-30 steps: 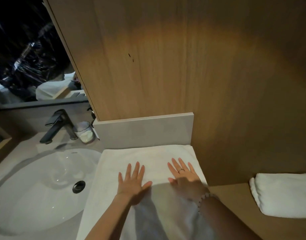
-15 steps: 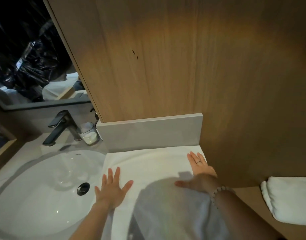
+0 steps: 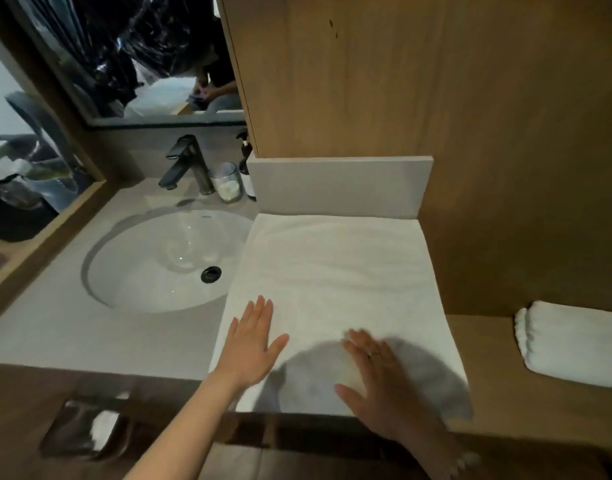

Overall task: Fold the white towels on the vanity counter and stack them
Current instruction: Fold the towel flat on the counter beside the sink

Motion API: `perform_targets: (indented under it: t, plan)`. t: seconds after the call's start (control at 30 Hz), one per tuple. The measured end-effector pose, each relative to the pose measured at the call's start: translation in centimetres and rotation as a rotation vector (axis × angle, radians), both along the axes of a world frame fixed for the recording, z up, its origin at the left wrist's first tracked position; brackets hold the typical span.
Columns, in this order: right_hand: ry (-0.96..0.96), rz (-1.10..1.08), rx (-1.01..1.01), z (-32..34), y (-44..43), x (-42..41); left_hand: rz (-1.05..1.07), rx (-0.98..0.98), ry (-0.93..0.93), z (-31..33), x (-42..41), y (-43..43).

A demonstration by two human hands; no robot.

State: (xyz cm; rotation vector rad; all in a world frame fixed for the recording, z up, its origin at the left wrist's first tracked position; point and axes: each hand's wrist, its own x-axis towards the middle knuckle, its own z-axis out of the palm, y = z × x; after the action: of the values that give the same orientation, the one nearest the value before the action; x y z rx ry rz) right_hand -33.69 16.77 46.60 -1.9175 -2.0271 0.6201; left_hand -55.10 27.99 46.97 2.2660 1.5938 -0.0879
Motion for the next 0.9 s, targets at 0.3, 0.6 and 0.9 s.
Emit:
perform_targets:
  t: [0.3, 0.6, 0.9]
  plan:
    - [-0.114, -0.06, -0.024, 0.1, -4.5, 1.1, -0.058, 0.023, -0.01, 0.8, -1.6, -7.1]
    - [-0.265, -0.071, 0.093, 0.7, -5.9, 1.0, -0.181, 0.353, 0.141, 0.6, -2.6, -8.6]
    - [-0.08, -0.263, 0.135, 1.0, -6.4, 3.6, -0.11, 0.25, -0.086, 1.8, -5.2, -6.6]
